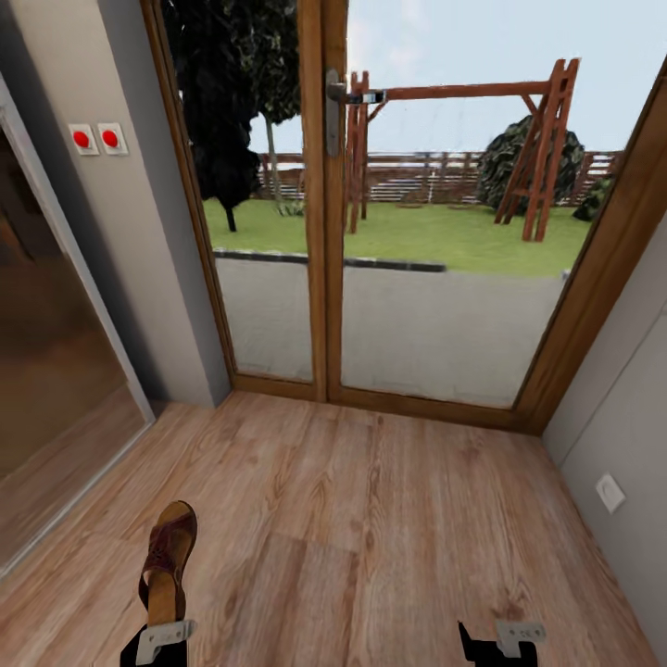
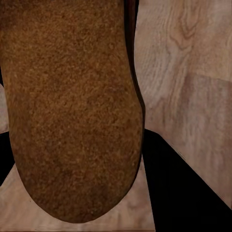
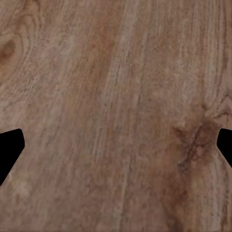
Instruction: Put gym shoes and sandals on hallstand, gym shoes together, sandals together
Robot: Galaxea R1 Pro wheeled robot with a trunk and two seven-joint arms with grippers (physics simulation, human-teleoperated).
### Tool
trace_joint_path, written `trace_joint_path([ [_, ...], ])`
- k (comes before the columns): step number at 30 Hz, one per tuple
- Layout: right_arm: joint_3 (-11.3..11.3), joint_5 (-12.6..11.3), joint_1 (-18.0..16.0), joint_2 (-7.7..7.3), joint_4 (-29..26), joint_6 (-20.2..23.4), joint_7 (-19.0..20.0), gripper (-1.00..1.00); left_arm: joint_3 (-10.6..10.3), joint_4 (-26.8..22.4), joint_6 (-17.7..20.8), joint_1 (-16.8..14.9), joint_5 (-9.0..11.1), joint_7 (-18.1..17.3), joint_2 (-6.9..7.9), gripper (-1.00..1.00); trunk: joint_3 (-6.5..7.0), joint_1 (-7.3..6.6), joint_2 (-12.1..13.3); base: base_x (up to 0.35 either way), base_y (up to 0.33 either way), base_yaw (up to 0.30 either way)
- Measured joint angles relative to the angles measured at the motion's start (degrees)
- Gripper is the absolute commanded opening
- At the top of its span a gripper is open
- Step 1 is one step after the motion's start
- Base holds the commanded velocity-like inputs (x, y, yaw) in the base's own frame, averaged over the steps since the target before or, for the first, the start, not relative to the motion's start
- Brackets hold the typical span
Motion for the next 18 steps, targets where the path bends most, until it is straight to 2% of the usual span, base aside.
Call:
trace_joint_path([
  [18,-0.01,-0.04,0.00,0.02,-0.09,-0.15,-0.06,1.00,-0.05,0.01,0.00,-0.01,-0.01,0.00,0.00,-1.00,2.64,-3.95,7.22,0.000,0.000,0.268],
])
